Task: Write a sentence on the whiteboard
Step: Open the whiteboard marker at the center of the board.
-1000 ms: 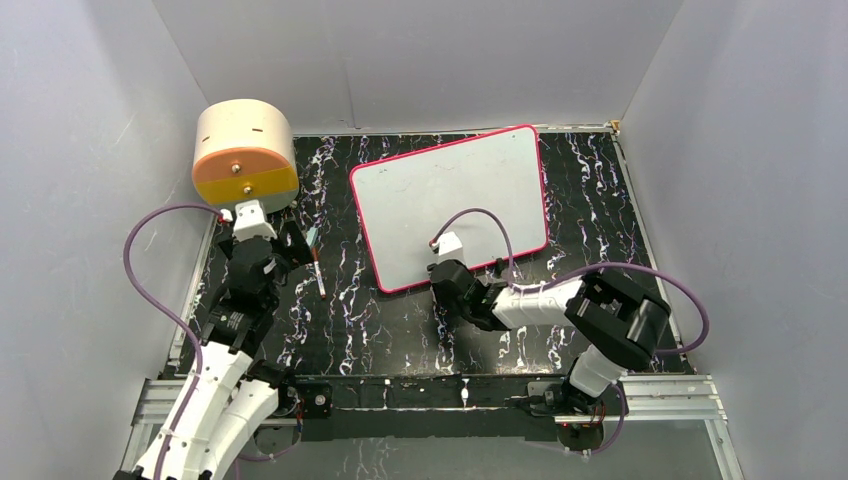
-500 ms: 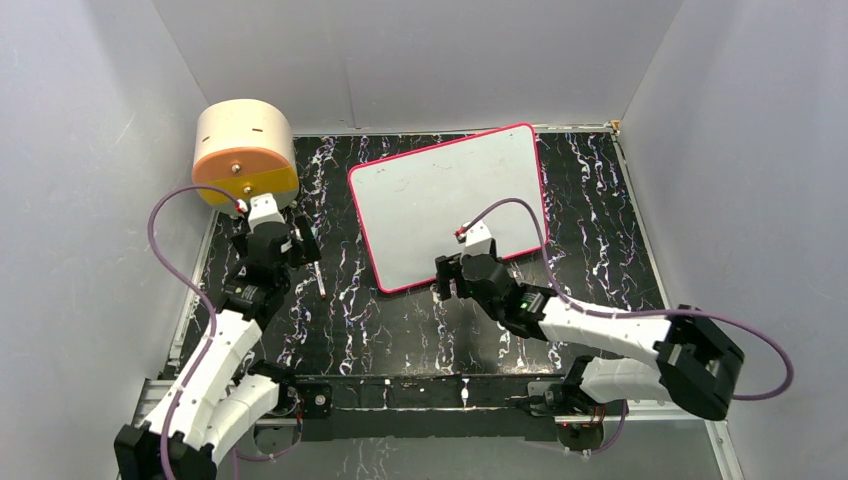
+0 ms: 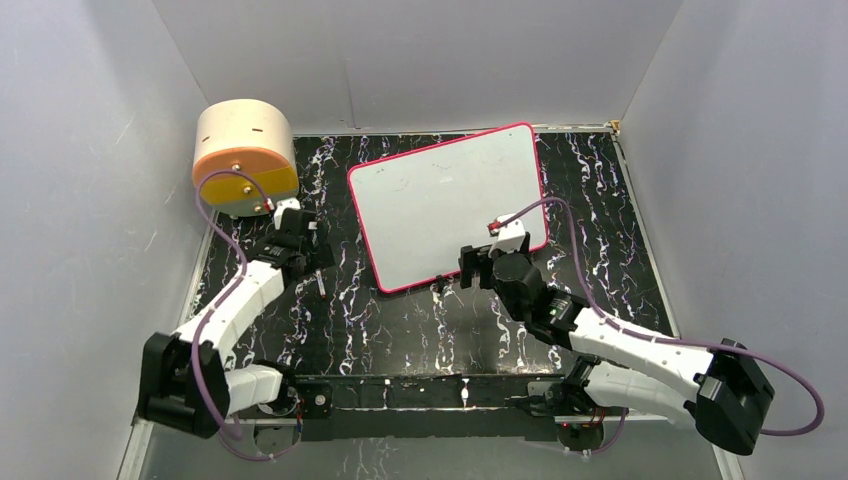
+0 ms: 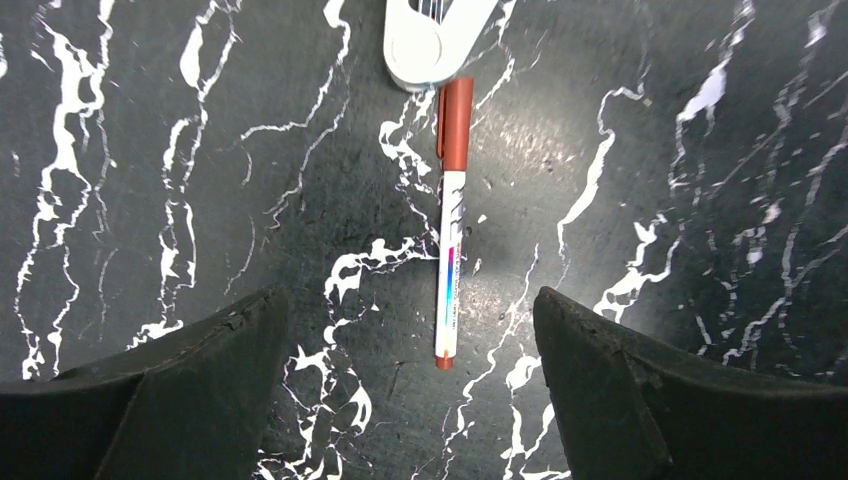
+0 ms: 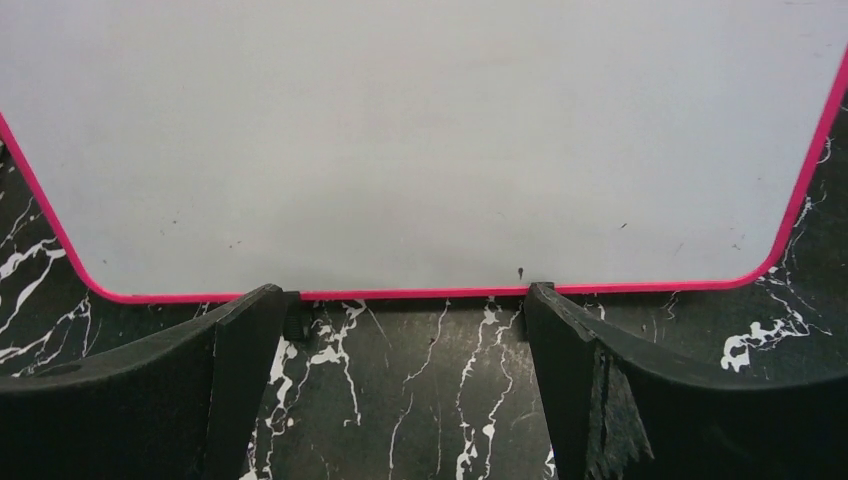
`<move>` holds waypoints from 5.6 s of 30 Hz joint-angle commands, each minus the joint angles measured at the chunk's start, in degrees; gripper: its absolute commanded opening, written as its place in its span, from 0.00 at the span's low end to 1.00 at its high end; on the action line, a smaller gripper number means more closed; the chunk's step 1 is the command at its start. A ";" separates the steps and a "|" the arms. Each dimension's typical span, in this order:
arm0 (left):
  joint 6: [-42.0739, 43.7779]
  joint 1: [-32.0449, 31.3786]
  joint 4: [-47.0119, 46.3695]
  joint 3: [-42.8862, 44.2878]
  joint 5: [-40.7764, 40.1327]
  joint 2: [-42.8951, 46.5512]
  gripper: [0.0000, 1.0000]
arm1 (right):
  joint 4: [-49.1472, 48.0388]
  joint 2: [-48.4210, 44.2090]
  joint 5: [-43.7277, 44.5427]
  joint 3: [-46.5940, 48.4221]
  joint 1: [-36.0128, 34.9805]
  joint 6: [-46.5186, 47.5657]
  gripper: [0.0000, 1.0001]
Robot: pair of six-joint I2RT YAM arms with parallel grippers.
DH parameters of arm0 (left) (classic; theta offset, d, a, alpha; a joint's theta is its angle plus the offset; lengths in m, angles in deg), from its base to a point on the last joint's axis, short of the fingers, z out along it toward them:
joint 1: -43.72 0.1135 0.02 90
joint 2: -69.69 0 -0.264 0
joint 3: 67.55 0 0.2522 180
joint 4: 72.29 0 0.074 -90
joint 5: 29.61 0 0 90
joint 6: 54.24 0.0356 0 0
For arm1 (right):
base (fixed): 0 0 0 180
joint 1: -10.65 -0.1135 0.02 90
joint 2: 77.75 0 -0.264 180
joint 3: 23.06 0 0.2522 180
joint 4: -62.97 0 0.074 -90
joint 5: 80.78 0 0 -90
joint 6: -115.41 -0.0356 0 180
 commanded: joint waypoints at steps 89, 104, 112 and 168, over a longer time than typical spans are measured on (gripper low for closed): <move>-35.05 -15.85 -63.30 -14.46 17.34 18.36 0.00 | -63.15 12.43 -29.01 -1.53 0.95 -1.58 0.97; -42.40 -22.11 -64.33 -13.07 11.23 11.86 0.00 | -71.22 21.01 -26.50 2.08 1.03 -5.06 0.76; -42.89 -24.56 -65.51 -12.44 8.87 10.73 0.00 | -71.25 22.97 -25.34 2.21 0.98 -6.57 0.63; -25.76 -29.80 -36.93 -7.67 -3.48 19.52 0.63 | -62.38 18.32 -33.12 -1.71 1.83 -9.30 0.00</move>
